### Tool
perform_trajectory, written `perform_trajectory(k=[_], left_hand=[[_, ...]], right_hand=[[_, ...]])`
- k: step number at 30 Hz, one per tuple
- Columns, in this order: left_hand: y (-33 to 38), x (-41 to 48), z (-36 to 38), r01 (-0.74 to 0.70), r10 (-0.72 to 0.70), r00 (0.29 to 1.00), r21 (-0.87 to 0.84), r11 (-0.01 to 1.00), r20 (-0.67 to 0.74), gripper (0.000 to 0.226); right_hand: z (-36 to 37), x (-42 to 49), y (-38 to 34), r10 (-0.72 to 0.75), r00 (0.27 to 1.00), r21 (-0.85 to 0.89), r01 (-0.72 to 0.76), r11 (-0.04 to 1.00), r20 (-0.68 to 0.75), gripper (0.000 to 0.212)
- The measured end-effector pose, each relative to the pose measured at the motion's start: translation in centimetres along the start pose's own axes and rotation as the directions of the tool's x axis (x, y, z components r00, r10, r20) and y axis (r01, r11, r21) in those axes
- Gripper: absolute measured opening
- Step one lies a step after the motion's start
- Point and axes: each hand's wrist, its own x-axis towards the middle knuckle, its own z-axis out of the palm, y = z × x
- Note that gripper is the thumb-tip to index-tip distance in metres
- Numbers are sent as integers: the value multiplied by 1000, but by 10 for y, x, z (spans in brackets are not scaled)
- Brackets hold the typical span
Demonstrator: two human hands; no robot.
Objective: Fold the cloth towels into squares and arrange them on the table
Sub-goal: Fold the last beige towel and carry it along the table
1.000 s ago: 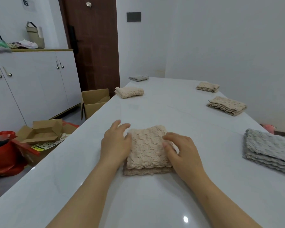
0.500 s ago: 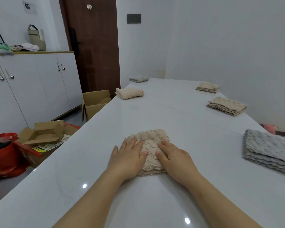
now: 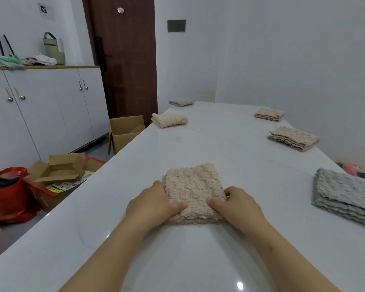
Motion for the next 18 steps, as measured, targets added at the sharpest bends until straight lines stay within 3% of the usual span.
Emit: perform_trajectory(k=[4, 8, 10, 13, 15, 18], left_hand=[[-2, 2, 0, -62, 53, 998, -291, 955, -38, 36], [-3, 5, 0, -92, 72, 996, -669, 737, -58, 26], [-1, 5, -4, -57, 62, 998, -799, 599, -24, 25], [1, 7, -9, -19, 21, 1000, -925, 381, -12, 27], [0, 10, -9, -15, -37, 999, -966, 259, -26, 28], [0, 14, -9, 38, -38, 999, -990, 138, 34, 34]], right_hand=[[-1, 0, 0, -34, 999, 186, 30, 982, 19, 19], [-1, -1, -2, -60, 998, 445, 50, 894, 8, 18], [-1, -1, -3, -40, 998, 621, 5, 784, 44, 20], [-1, 0, -4, -55, 990, 869, -86, 487, 129, 32], [0, 1, -5, -106, 982, 942, -117, 315, 158, 41], [3, 2, -4, -196, 962, 968, -151, 202, 191, 64]])
